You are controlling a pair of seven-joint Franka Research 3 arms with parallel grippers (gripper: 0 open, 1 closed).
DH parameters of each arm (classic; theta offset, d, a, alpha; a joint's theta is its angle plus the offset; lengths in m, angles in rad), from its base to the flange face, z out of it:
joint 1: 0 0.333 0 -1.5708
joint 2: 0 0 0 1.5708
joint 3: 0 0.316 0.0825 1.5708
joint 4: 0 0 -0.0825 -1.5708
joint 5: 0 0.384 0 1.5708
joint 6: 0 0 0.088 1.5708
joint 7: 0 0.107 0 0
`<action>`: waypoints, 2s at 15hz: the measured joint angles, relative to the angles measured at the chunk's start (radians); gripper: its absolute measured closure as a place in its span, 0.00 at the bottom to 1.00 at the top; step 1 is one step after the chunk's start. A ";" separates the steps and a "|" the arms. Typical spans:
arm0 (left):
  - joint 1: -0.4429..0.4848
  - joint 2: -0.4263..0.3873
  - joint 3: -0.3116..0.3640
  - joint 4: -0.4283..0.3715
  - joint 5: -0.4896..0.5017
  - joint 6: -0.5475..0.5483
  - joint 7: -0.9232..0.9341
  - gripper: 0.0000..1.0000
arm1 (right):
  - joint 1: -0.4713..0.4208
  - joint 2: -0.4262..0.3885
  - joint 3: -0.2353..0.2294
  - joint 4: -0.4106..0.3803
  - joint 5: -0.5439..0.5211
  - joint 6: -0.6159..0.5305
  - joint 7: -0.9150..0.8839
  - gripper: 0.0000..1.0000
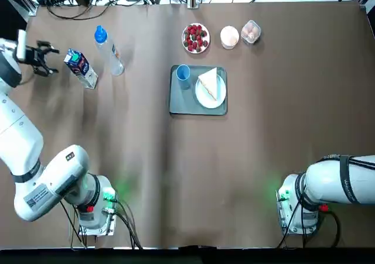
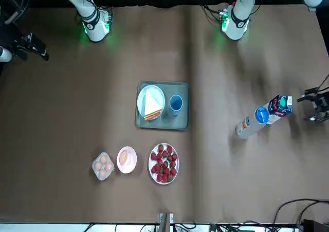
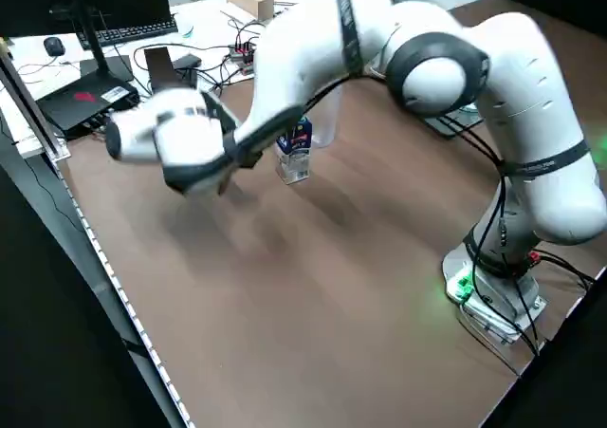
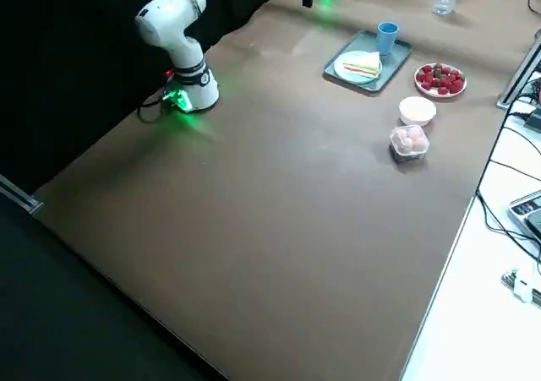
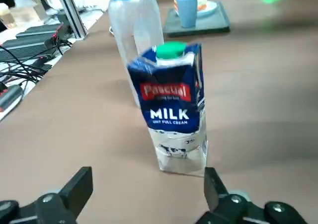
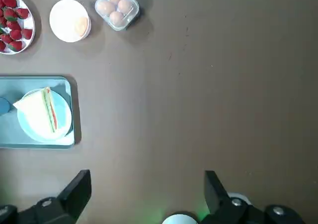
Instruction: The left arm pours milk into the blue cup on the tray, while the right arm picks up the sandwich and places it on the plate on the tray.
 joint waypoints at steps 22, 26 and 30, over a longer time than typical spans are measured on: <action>-0.852 -0.469 -0.007 -0.006 0.659 0.043 -1.921 0.01 | 0.118 0.065 0.020 -0.013 -0.001 -0.001 -0.006 0.00; -0.897 -0.497 -0.007 -0.006 0.694 0.043 -2.234 0.01 | 0.040 0.062 -0.002 -0.004 -0.004 -0.002 -0.007 0.00; -0.903 -0.577 -0.007 -0.008 0.740 0.045 -2.521 0.01 | -0.027 0.035 -0.009 0.004 -0.004 -0.003 -0.011 0.00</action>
